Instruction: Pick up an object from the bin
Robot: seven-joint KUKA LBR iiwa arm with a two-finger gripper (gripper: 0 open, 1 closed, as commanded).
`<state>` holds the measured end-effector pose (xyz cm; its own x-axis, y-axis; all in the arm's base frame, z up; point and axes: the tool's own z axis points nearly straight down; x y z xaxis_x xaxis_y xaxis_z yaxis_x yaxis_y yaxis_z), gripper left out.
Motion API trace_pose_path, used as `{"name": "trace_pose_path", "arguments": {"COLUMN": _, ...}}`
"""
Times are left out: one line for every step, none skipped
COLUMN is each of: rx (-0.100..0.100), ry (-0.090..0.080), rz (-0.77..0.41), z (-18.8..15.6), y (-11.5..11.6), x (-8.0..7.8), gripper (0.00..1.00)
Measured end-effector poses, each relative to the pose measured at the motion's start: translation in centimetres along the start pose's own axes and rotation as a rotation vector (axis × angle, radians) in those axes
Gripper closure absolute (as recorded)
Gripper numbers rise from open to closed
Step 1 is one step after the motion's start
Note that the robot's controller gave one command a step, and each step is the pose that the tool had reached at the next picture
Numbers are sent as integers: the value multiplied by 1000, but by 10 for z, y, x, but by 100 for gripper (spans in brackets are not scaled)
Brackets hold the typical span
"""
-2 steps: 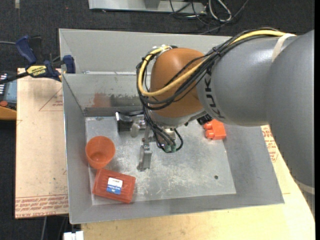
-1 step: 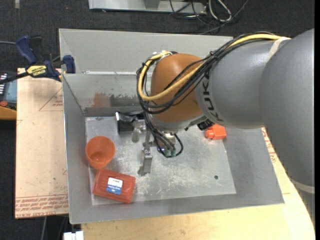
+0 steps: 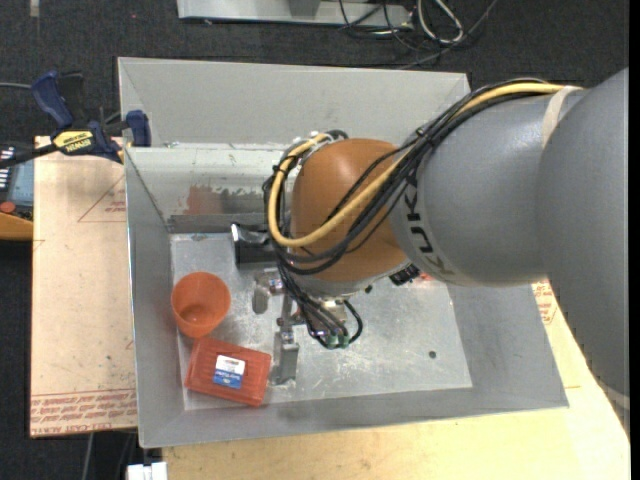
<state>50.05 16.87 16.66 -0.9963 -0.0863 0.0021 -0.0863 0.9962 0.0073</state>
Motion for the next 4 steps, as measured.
{"name": "trace_pose_path", "arguments": {"rx": 4, "ry": 4, "rz": -39, "z": 48, "y": -2, "x": -70, "gripper": 0}}
{"name": "trace_pose_path", "arguments": {"rx": -1, "ry": 0, "rz": -138, "z": 71, "y": 26, "x": 10, "gripper": 0}}
{"name": "trace_pose_path", "arguments": {"rx": 1, "ry": -5, "rz": -129, "z": 76, "y": 32, "x": -2, "gripper": 0}}
{"name": "trace_pose_path", "arguments": {"rx": 1, "ry": -4, "rz": -311, "z": 97, "y": 25, "x": -18, "gripper": 100}}
